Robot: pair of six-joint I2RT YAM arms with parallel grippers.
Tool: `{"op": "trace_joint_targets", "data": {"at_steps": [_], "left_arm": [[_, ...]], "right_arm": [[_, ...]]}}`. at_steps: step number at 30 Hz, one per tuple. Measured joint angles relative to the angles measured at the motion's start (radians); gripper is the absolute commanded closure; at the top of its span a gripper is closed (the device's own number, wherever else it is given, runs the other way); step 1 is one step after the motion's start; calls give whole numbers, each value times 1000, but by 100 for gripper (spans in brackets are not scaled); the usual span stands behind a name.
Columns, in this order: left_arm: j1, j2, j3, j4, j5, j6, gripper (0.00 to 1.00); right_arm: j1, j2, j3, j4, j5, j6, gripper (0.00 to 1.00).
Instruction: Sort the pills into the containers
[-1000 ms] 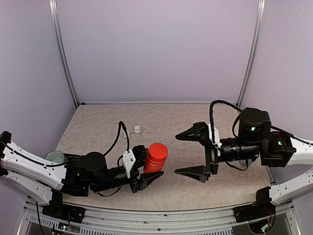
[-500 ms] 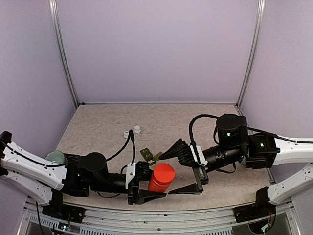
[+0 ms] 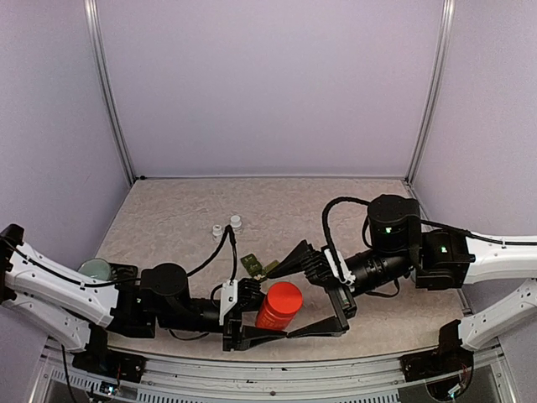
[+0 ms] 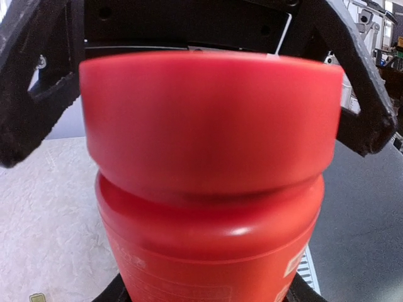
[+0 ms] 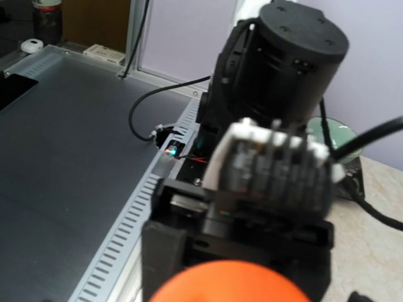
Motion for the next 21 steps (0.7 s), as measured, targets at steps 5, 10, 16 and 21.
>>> {"op": "trace_joint_targets", "data": {"at_steps": [5,10,16,21], "left_arm": [[8,0,0,11,-23,-9,62],[14,-3,-10,20,-25,-12,63],[21,-21,-33,34,-32,-13,62],[26,-40,-43,45,-45,-13,63]], "right_arm": [[7,3,0,2,-22,8,1],[11,-2,-4,7,-18,20,1],[11,-30,-27,8,21,32,0],[11,-55,-38,6,55,44,0]]}}
